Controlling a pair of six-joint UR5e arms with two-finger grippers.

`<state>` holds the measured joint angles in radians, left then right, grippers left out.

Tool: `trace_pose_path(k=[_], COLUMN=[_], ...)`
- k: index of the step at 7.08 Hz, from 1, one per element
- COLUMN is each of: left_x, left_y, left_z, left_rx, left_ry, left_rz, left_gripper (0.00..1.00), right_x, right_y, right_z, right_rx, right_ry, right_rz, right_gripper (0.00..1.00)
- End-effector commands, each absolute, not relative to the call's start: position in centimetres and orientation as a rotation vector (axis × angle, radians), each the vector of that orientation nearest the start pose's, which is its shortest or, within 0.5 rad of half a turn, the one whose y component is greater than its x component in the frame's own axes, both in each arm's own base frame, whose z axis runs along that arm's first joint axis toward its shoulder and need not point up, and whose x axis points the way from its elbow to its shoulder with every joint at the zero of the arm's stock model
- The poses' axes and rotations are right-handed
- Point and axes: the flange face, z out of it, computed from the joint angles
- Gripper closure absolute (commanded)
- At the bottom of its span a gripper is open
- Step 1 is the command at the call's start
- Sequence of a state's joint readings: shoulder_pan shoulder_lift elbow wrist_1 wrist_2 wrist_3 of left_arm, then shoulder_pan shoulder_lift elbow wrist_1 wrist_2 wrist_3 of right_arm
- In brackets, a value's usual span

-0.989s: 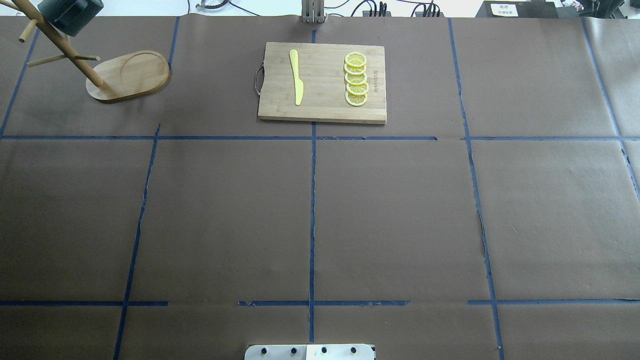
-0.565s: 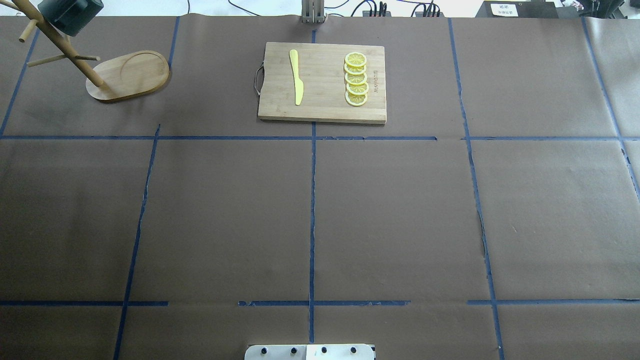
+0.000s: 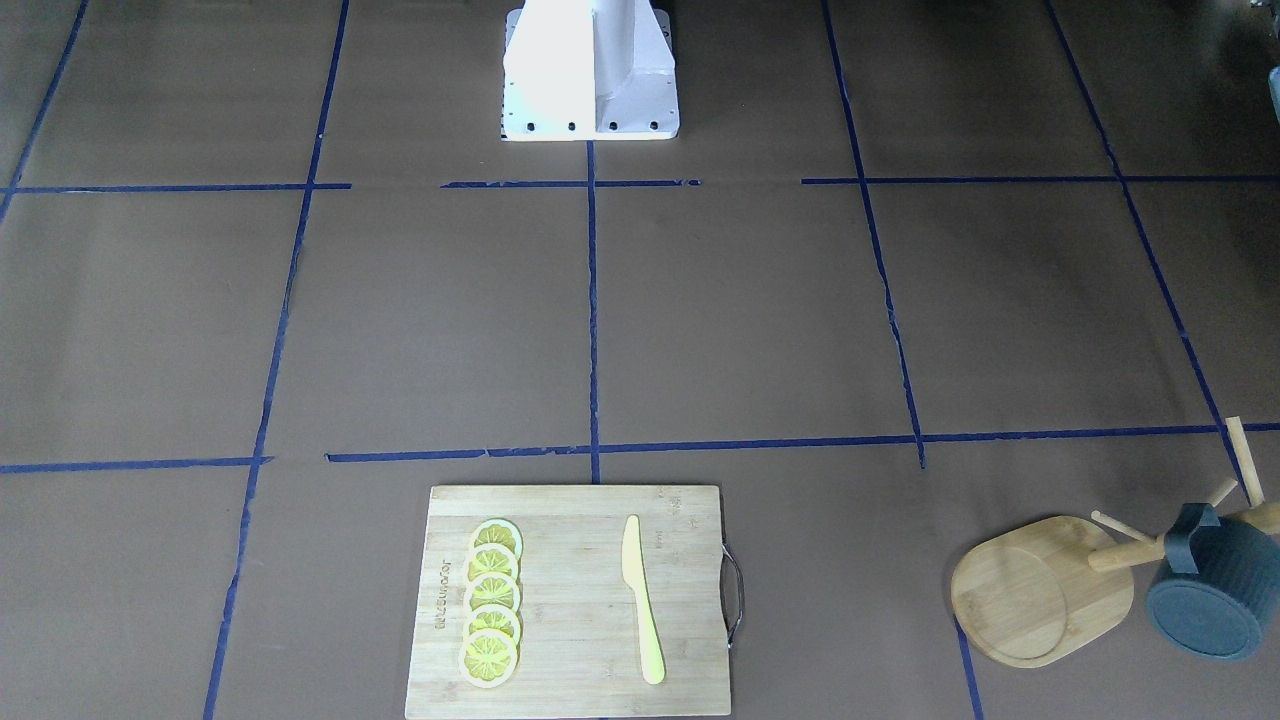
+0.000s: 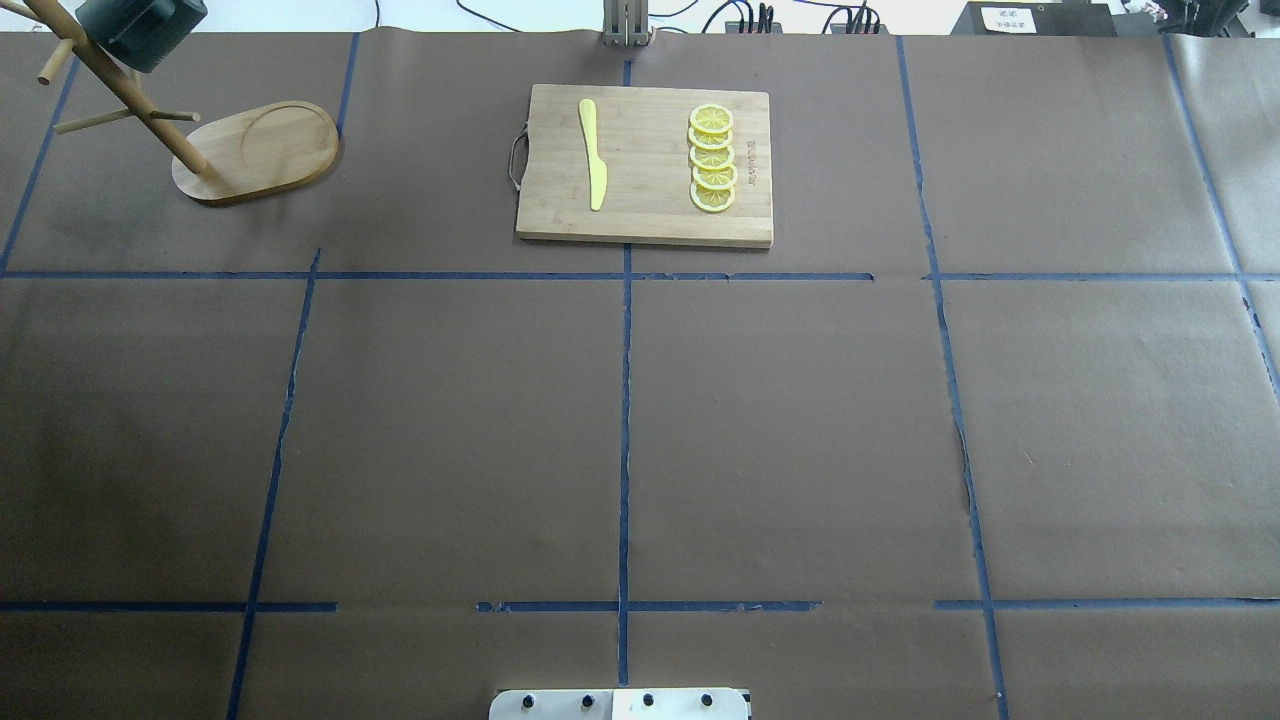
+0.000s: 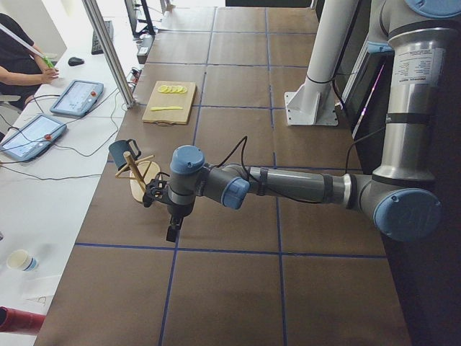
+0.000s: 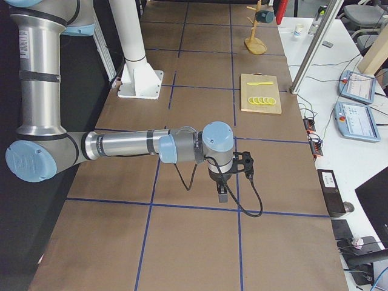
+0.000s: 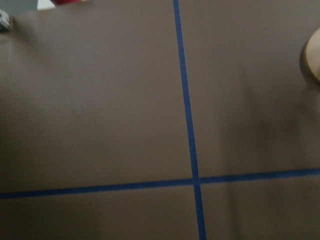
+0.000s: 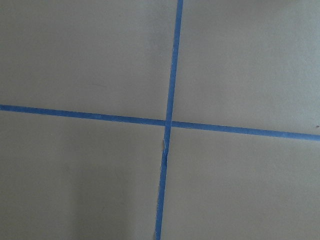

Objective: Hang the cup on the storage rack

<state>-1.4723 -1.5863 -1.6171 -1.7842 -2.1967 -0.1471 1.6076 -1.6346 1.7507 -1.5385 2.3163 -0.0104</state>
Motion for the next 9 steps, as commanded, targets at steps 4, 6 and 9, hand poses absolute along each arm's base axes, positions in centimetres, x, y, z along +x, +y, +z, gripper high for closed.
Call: trace_pose_path(k=[4,6,9], left_x=[-7.3,-7.3,-7.2], left_y=[-49.8,-49.8,-50.2], left_z=[65.2,65.2,65.3], left_rx=[0.036,0.032,0.022], left_ry=[0.791,0.794,0.793], left_rz=[0.141,0.13,0.097], left_gripper=[0.0,0.0,0.0], right_x=[9.7,11.3,12.0], right_y=[-43.4,-40.0,-40.1], right_z=[65.0,67.7,67.5], right_rx=[0.066,0.033,0.04], right_ry=[-0.829,-0.83,-0.802], right_rz=[0.056,0.115,0.134], right_gripper=[0.0,0.0,0.0])
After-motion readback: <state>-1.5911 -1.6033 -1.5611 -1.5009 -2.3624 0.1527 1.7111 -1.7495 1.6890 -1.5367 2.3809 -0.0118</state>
